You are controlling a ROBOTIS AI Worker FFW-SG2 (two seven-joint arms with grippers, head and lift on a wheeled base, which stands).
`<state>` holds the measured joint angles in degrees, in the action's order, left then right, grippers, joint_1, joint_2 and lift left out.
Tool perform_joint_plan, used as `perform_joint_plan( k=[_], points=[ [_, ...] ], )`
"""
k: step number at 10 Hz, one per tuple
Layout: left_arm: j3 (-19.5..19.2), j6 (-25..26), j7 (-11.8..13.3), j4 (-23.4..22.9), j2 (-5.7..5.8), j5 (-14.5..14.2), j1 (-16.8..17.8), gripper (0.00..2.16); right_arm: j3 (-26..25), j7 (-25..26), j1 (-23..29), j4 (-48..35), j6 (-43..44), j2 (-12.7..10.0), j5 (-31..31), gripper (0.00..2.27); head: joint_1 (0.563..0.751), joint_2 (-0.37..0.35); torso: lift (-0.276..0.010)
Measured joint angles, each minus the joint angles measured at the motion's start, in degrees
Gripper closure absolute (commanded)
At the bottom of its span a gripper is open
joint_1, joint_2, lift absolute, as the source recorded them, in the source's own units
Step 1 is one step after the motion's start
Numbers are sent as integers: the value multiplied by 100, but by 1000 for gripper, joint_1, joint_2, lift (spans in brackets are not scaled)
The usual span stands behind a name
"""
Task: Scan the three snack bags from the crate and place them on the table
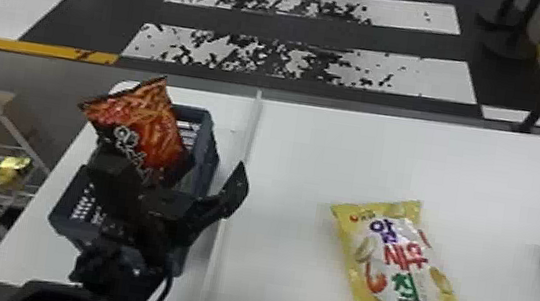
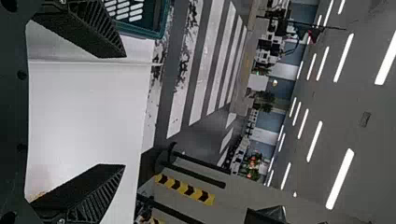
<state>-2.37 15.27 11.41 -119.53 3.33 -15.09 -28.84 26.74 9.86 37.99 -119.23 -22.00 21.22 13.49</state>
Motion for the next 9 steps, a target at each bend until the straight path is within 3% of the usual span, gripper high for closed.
perform_joint_plan(
  k=[2, 6, 9],
  points=[
    [-14, 14, 69, 68, 11, -54, 21, 29, 849, 601, -401, 294, -696, 249, 775, 124, 695, 169, -62],
    [-122, 16, 188, 158, 16, -203, 1, 29, 1111, 995, -744, 568, -1203, 261, 1059, 130, 695, 149, -62],
    [-101, 16, 248, 254, 10, -265, -12, 29, 1595, 1309, -1290, 989, -1790, 245, 1359, 626, 695, 125, -62]
  ],
)
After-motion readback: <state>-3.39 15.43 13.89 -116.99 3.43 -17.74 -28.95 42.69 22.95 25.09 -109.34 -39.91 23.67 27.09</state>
